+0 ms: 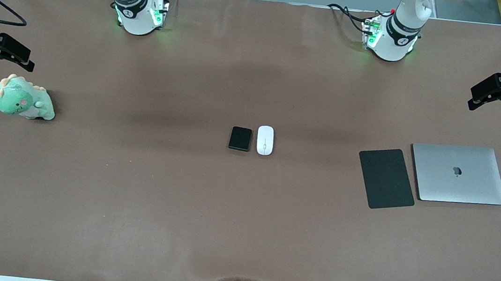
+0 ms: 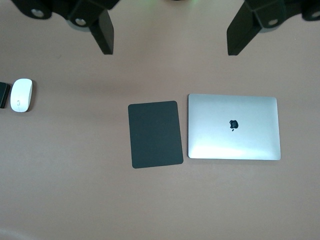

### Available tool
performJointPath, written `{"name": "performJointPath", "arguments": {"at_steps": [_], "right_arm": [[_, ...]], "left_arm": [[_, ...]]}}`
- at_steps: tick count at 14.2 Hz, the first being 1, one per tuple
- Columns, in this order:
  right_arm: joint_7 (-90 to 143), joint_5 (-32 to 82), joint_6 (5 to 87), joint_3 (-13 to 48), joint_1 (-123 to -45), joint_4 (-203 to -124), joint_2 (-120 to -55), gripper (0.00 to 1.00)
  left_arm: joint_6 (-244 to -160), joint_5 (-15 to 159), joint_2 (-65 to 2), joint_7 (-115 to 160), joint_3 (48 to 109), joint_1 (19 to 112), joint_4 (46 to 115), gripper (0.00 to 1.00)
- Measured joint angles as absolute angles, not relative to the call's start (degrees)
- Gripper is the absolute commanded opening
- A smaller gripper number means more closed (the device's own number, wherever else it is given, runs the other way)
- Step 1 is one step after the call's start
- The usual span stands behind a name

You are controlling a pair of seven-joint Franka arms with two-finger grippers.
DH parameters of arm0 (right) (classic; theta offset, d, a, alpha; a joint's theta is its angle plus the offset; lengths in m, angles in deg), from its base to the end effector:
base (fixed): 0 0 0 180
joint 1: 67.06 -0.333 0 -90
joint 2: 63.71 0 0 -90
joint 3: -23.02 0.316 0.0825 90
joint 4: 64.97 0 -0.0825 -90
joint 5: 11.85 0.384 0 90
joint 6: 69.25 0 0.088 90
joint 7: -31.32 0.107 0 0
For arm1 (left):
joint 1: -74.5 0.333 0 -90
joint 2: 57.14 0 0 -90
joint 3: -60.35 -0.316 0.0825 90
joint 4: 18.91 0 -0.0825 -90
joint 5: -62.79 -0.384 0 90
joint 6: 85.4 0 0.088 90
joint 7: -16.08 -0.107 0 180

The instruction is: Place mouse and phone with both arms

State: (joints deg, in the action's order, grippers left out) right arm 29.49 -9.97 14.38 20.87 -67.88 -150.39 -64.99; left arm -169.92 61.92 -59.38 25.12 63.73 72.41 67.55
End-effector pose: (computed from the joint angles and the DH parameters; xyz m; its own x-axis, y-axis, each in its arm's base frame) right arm 0.5502 -0.0087 0.6401 0.9985 0.0123 -0.0524 0.0106 -0.9994 -0.0336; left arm 0.5301 -0.0498 0.6662 0.9979 0.0637 0.0079 0.0638 -0.9978 -0.0164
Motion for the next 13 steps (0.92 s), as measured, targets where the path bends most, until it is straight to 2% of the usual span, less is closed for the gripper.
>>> {"name": "performJointPath", "arguments": {"at_steps": [13], "right_arm": [[29.49, -9.97, 14.39, 20.91, -68.03, -150.53, -65.64, 1.0]], "left_arm": [[-169.88, 61.92, -58.05, 25.12, 64.05, 71.98, 66.91, 1.0]]}}
